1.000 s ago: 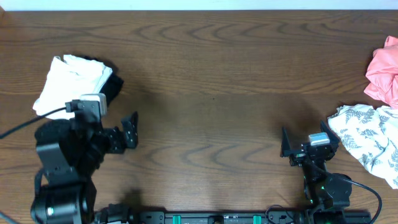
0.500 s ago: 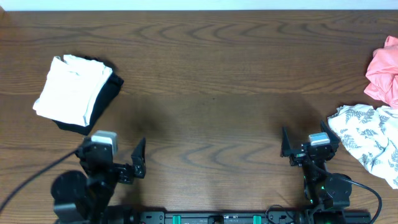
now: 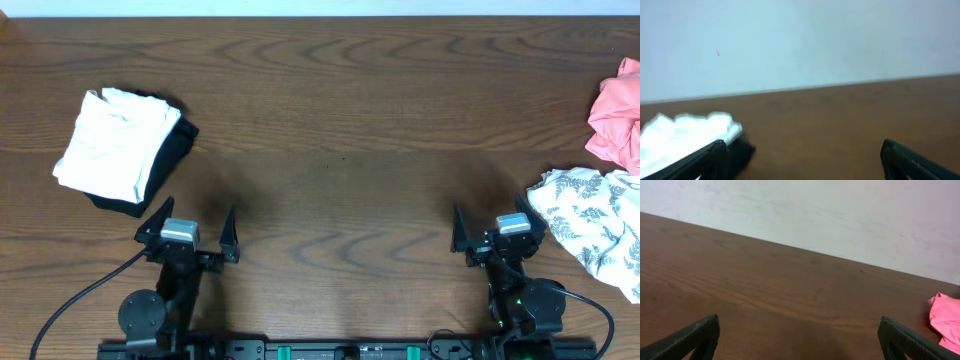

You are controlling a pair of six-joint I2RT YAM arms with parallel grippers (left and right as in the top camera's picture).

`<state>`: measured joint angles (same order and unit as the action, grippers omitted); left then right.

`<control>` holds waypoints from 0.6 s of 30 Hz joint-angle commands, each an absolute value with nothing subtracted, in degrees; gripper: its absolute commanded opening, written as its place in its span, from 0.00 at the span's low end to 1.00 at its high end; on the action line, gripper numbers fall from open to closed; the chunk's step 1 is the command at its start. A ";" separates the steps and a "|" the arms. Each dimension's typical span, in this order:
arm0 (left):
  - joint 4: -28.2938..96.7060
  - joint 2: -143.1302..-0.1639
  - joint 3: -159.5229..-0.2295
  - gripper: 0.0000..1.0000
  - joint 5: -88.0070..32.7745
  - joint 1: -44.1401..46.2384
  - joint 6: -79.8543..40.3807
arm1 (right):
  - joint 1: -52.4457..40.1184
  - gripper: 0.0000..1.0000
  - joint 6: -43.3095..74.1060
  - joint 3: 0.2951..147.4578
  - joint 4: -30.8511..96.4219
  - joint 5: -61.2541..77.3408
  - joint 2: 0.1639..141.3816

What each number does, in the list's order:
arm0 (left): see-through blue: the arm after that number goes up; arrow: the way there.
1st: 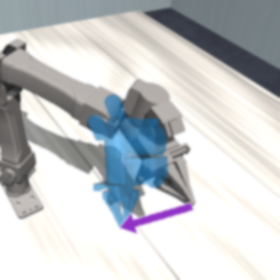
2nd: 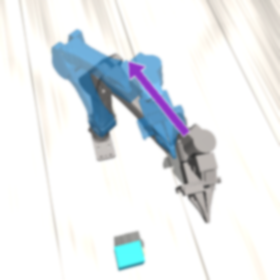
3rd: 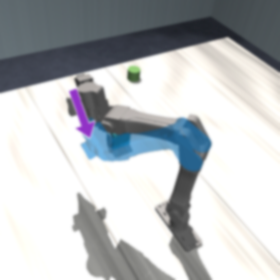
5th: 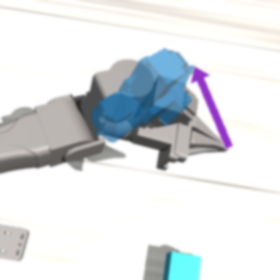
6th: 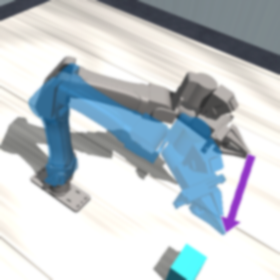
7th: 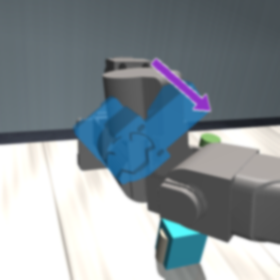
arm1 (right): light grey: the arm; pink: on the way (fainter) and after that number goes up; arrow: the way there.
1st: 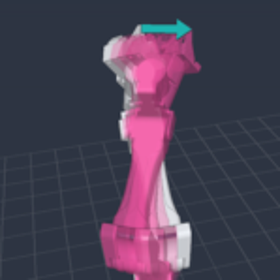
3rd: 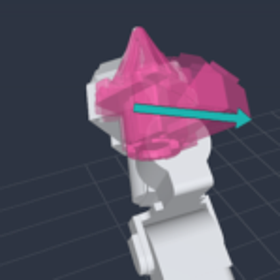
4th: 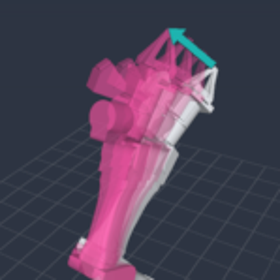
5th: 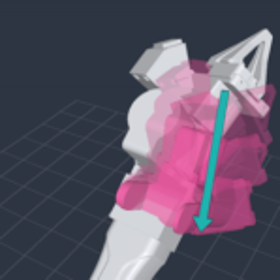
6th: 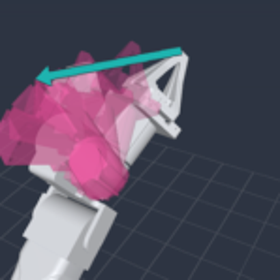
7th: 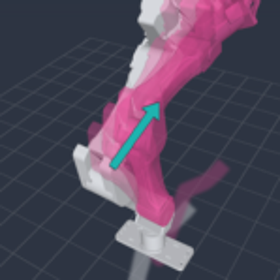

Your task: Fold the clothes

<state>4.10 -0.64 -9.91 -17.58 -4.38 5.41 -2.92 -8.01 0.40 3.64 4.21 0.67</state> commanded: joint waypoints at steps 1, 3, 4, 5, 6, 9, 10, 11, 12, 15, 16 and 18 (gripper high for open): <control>-3.36 -0.12 -5.74 0.98 -15.33 -4.14 7.53 | -3.40 0.99 -8.67 0.32 3.88 3.86 0.30; -9.65 -0.12 -2.74 0.98 -15.35 -4.14 8.36 | -3.40 0.99 -8.67 0.32 3.88 3.86 0.30; -11.92 -0.12 -1.48 0.98 -15.35 -4.14 8.36 | -3.40 0.99 -8.67 0.32 3.88 3.86 0.30; -14.11 -0.12 -0.16 0.98 -15.35 -4.14 8.36 | -3.40 0.99 -8.67 0.32 3.88 3.86 0.30; -13.08 -0.12 -0.23 0.98 -15.35 -4.16 8.36 | -3.40 0.99 -8.67 0.32 3.88 3.86 0.30; -12.88 -0.10 -0.23 0.98 -15.38 -4.14 8.34 | -3.40 0.99 -8.67 0.32 3.88 3.86 0.30; -12.86 -0.12 -0.23 0.98 -15.35 -4.14 8.34 | -3.40 0.99 -8.67 0.32 3.88 3.86 0.30; -12.82 -0.10 -0.23 0.98 -15.35 -4.14 8.34 | -3.40 0.99 -8.67 0.32 3.88 3.86 0.30; -12.78 -0.12 -0.23 0.98 -15.35 -4.14 8.34 | -3.40 0.99 -8.67 0.32 3.88 3.86 0.30; -12.60 -0.10 -0.23 0.98 -15.27 -4.14 8.40 | -3.40 0.99 -8.67 0.32 3.88 3.86 0.30; -12.08 -0.10 -0.23 0.98 -14.26 -4.14 8.62 | -3.40 0.99 -8.67 0.32 3.88 3.86 0.30; -10.28 -0.10 -0.23 0.98 -12.05 -4.14 8.58 | -3.40 0.99 -8.67 0.32 3.88 3.86 0.30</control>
